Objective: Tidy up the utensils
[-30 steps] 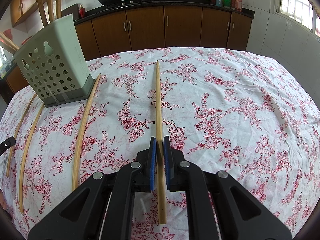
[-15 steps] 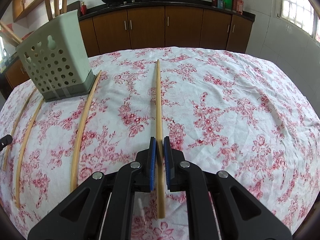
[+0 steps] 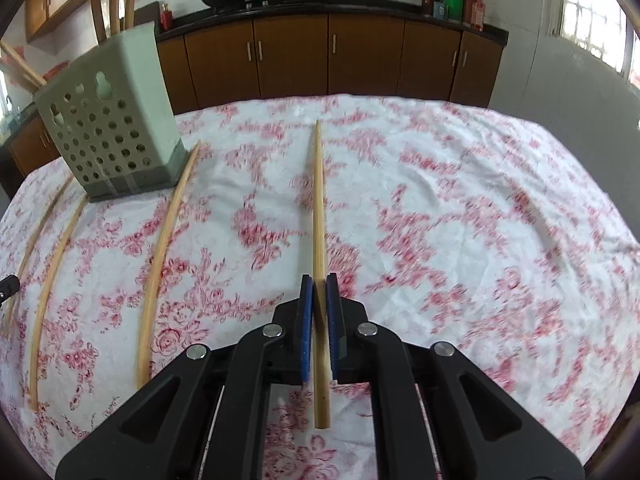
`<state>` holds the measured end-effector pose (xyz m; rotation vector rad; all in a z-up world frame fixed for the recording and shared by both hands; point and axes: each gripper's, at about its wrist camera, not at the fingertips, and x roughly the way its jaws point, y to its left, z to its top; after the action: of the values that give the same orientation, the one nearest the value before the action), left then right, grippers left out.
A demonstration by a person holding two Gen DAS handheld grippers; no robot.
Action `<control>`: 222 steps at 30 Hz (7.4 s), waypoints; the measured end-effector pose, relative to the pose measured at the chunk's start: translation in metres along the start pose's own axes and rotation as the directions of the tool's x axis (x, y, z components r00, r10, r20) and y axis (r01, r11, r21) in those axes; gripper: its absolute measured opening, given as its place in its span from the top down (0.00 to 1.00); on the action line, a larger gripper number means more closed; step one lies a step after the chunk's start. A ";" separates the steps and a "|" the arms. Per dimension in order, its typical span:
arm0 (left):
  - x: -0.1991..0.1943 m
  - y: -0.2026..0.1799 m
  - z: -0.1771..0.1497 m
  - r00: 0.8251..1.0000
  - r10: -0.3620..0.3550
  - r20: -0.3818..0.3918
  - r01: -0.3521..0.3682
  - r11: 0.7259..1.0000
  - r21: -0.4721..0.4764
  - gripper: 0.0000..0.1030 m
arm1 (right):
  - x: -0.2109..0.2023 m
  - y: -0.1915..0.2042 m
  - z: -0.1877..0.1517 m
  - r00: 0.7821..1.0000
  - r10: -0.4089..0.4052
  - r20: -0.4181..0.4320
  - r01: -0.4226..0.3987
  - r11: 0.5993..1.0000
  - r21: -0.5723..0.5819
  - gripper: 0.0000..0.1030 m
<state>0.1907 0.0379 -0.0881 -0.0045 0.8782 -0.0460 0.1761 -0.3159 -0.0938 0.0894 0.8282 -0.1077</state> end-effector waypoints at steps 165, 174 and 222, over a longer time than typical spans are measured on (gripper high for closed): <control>0.042 -0.013 0.031 0.998 -0.068 -0.009 0.068 0.995 -0.071 0.90 | 0.022 0.022 0.009 0.995 0.093 -0.028 -0.093 0.996 -0.015 0.92; 0.042 -0.013 0.031 0.998 -0.068 -0.009 0.067 0.995 -0.071 0.90 | 0.022 0.021 0.009 0.996 0.091 -0.026 -0.091 0.996 -0.014 0.92; -0.085 0.004 0.070 0.959 -0.079 0.271 0.096 0.994 -0.051 0.92 | -0.084 -0.002 0.055 0.954 0.090 0.285 -0.102 0.994 0.027 0.93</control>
<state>0.1909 0.0443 0.0219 -0.1076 0.6067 -0.0977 0.1598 -0.3191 0.0054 0.1497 0.5337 -0.0439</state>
